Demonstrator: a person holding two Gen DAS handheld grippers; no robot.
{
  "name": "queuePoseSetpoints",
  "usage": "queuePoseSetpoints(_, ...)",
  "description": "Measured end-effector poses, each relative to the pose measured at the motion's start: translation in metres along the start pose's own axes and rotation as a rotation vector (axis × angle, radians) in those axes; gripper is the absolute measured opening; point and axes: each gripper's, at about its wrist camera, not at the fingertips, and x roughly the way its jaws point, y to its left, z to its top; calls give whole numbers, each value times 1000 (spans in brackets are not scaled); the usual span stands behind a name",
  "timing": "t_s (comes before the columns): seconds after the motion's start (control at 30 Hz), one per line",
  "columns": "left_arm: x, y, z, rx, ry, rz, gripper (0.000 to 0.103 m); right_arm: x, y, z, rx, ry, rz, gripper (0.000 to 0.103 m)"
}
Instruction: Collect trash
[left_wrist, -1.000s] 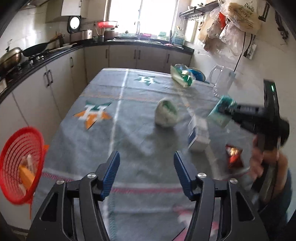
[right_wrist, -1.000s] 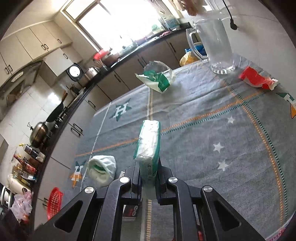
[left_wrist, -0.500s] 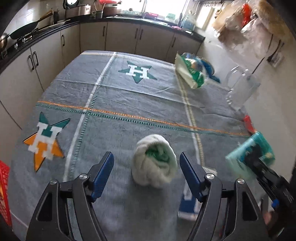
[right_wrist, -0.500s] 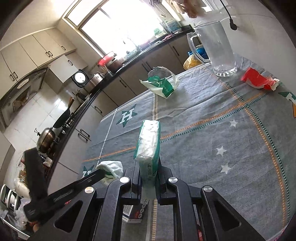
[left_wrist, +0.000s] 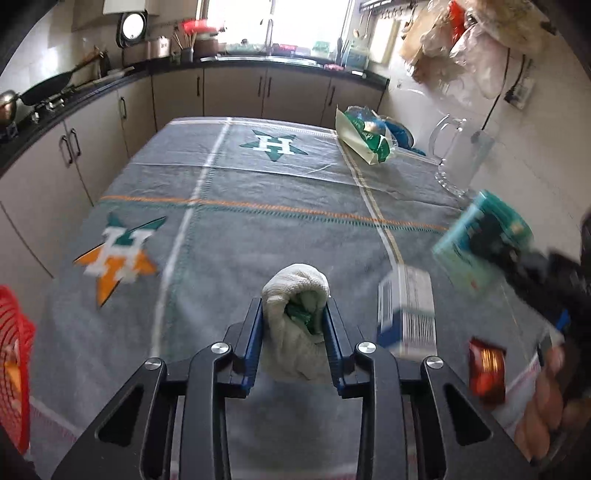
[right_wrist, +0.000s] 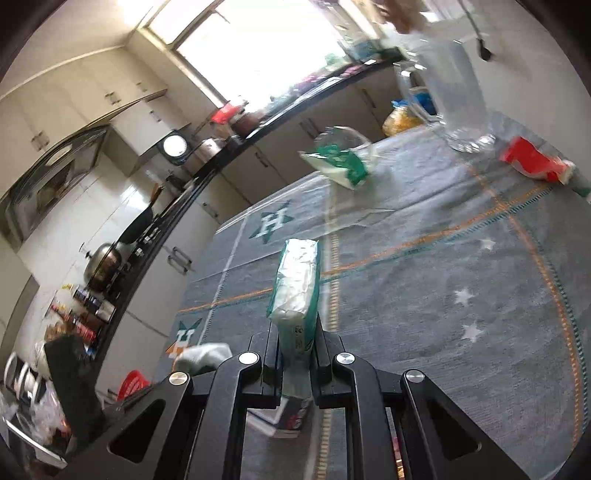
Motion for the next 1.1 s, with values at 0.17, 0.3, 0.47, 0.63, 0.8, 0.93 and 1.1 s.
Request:
queuePoseSetpoints(0.17,-36,12,-32,-29,-84,52,30,3,37,-16,-151,22,98,13)
queuePoseSetpoints(0.3,-56,11,-49,-31,-143,112,30,9,59,-31,-248,58,149,13)
queuePoseSetpoints(0.47,-65,5,-61,-6,-157,128,30,15,69,-41,-301,76,161,13)
queuePoseSetpoints(0.63,-69,4,-68,8,-160,146,30,14,68,-41,-304,70,169,13)
queuePoseSetpoints(0.8,-75,3,-73,21,-180,176,30,14,69,-42,-307,75,178,13)
queuePoseSetpoints(0.93,-77,2,-75,25,-185,186,30,14,70,-42,-312,74,182,13)
queuePoseSetpoints(1.1,-79,1,-75,33,-195,201,30,14,72,-42,-319,74,183,13)
